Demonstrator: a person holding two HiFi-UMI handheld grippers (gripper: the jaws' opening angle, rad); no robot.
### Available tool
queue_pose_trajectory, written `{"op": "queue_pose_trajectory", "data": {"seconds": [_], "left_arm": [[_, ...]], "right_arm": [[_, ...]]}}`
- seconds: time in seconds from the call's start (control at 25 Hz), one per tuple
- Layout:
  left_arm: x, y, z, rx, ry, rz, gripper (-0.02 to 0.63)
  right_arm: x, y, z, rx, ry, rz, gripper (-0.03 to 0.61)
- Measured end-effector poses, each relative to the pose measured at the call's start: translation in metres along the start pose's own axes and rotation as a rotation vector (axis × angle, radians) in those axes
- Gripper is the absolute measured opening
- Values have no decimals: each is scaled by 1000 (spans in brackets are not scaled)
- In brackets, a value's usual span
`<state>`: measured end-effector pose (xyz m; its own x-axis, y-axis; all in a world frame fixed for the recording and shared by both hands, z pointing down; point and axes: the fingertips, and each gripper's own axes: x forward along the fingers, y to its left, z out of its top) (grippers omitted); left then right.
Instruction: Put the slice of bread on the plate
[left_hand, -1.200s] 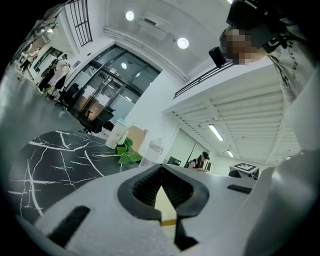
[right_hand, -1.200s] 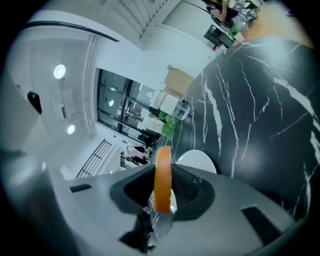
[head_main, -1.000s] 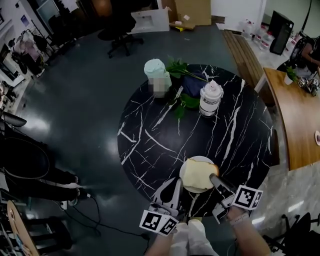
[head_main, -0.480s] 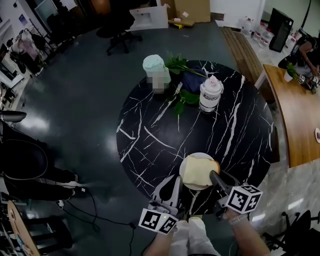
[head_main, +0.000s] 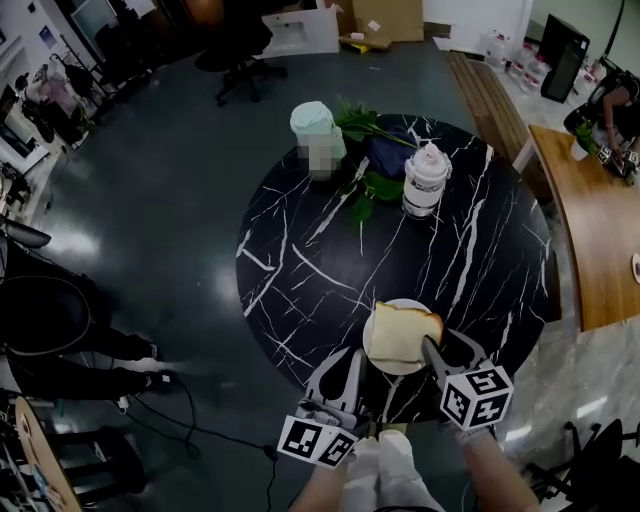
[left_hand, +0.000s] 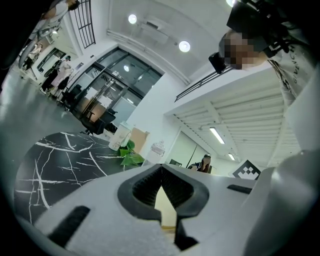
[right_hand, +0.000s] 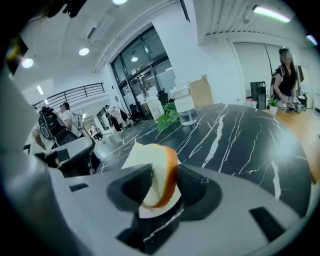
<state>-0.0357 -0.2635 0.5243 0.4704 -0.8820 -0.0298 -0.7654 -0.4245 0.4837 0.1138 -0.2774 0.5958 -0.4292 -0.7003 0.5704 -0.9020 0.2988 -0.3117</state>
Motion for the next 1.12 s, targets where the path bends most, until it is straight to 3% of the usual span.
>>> {"op": "queue_pose_trajectory", "data": {"seconds": [0.28,0.52,0.96,1.0,1.12], "left_arm": [[-6,1,-1,-13,-3,4,5],[-9,-5,-2,-8,-2,-7,5],[-12,-25,-4,4,16,-40,5],[-12,-27,-3,6,16,-44,5],[-14,-35,-1,9,17,-56,5]], "right_arm": [[0,-5,-8,-13,39,-35,140],[-9,-5,-5,10,4,-37,140],[-39,12,8,8,-57,29,143],[-43,15,10,7,-64,38,136],[-57,24,15,15,-79,65,36]]}}
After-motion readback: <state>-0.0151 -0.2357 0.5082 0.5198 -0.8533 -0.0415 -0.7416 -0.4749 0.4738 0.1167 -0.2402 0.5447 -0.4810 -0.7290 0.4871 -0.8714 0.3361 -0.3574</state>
